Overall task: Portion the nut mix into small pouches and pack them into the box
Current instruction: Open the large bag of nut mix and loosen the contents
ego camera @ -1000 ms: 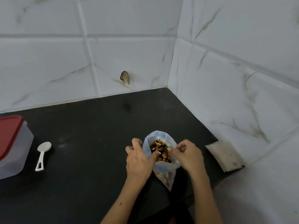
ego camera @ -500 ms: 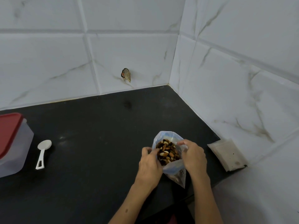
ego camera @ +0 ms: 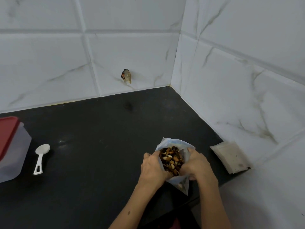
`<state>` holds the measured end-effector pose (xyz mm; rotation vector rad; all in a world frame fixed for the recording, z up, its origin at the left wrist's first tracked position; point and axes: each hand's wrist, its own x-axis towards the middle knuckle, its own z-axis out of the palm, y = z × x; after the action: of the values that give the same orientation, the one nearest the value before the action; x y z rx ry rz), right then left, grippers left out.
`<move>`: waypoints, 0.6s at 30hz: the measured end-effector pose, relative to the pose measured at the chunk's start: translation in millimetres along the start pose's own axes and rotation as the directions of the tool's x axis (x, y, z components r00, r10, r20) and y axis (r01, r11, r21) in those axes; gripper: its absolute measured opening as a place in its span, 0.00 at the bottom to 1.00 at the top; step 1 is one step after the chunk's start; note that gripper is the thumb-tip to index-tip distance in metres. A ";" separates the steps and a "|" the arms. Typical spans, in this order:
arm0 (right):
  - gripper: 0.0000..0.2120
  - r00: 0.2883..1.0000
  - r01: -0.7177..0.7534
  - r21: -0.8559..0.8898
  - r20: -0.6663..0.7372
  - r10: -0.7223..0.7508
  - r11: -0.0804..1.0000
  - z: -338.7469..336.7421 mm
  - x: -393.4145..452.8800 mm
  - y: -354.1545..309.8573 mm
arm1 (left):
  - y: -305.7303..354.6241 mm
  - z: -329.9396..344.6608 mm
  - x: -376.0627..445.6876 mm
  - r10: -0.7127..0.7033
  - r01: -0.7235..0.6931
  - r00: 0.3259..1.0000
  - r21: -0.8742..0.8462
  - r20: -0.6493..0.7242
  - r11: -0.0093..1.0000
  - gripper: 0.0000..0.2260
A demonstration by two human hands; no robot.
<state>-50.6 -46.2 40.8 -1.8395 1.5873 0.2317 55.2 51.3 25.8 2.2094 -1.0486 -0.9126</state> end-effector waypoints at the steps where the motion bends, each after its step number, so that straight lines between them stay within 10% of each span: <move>1: 0.37 0.999 0.027 -0.016 -0.035 -0.028 0.999 0.6 -0.2 0.4 | 1.0 0.9 -0.6 0.010 -0.011 1.000 -0.016 -0.015 1.000 0.38; 13: 0.25 0.949 0.235 -0.003 -0.218 -0.230 0.972 -9.8 -4.9 4.9 | 11.7 3.9 13.4 0.138 -0.118 0.975 0.126 -0.174 0.985 0.23; 18: 0.34 0.979 0.141 0.006 -0.148 -0.139 0.990 -8.2 -2.0 3.0 | 20.9 -2.4 28.7 0.133 -0.107 0.986 0.234 -0.097 0.966 0.36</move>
<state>-56.2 -49.5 46.9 -1.9849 1.5433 0.0196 61.0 16.7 31.8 2.3209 -1.2727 -0.6332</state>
